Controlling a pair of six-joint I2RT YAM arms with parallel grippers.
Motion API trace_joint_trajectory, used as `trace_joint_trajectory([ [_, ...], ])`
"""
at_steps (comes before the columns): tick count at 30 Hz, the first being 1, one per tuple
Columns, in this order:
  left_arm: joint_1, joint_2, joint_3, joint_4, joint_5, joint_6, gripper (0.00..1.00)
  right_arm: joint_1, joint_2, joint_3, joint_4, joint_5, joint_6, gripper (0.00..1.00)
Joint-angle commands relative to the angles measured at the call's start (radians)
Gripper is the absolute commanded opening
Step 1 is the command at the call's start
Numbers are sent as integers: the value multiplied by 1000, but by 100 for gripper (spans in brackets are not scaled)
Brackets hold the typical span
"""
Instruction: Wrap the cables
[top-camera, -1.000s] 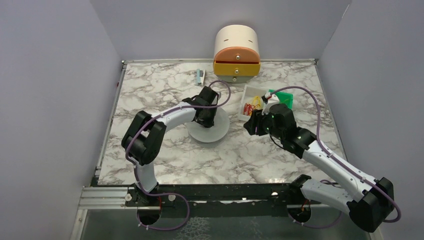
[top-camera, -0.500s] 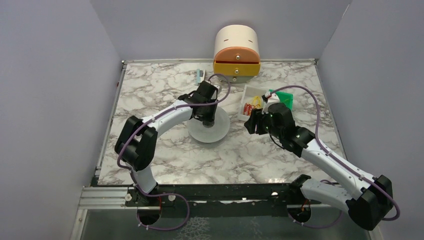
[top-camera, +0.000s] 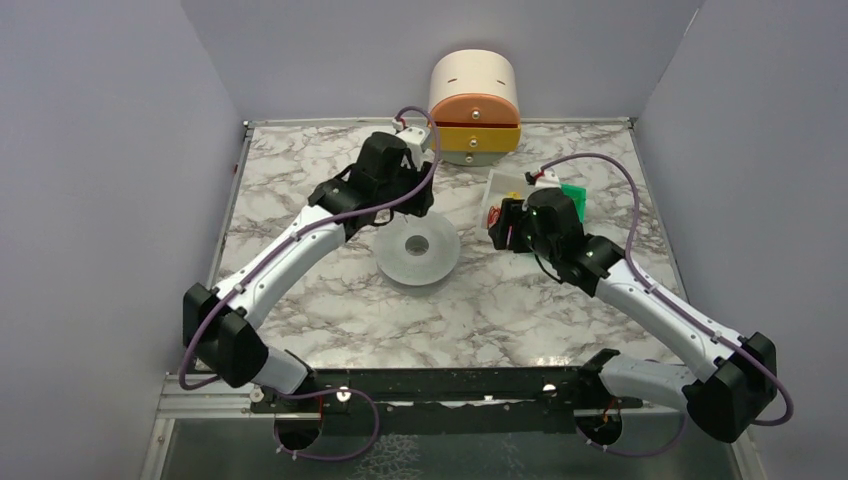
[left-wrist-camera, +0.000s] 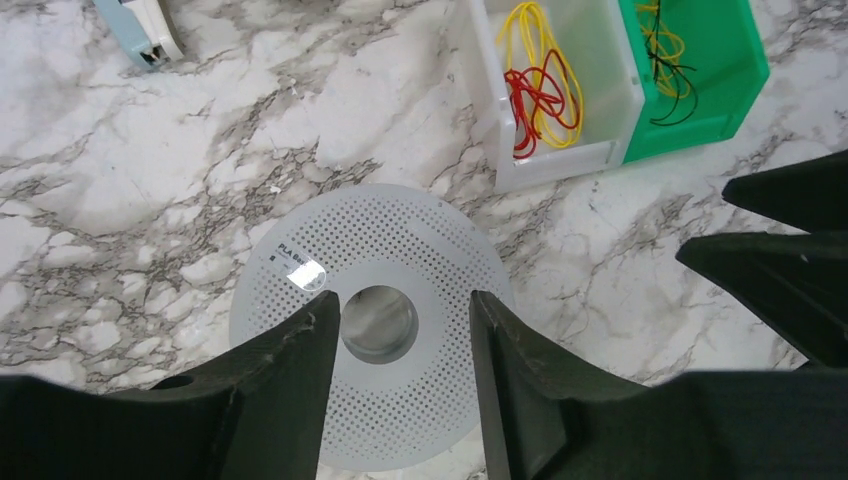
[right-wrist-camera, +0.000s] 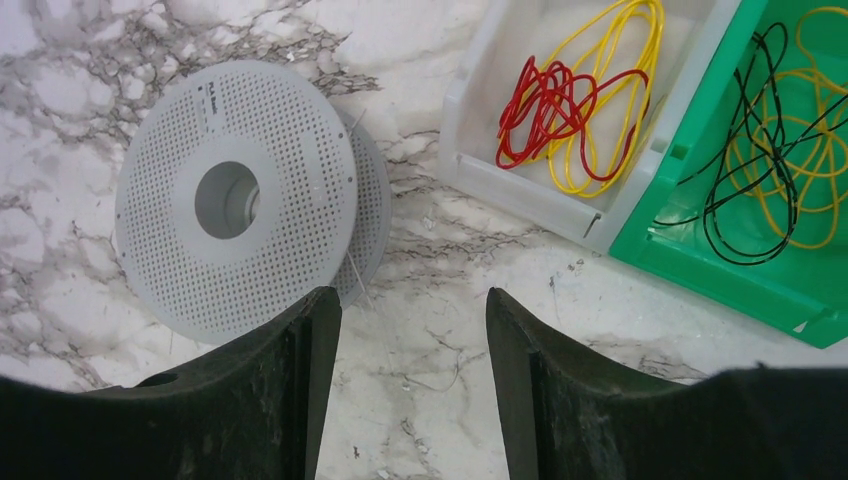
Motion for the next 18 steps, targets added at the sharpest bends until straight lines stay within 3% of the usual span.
trace_joint_trajectory([
  [1,-1,-123,-81,48,3,37,57,5,43,66,-48,75,36,60],
  [11,-1,-425,-354,265,84,-17,80,-3,281,195,-56,121,26,59],
  [18,-2,-531,-448,268,72,-22,91,-61,452,270,-27,155,-30,59],
])
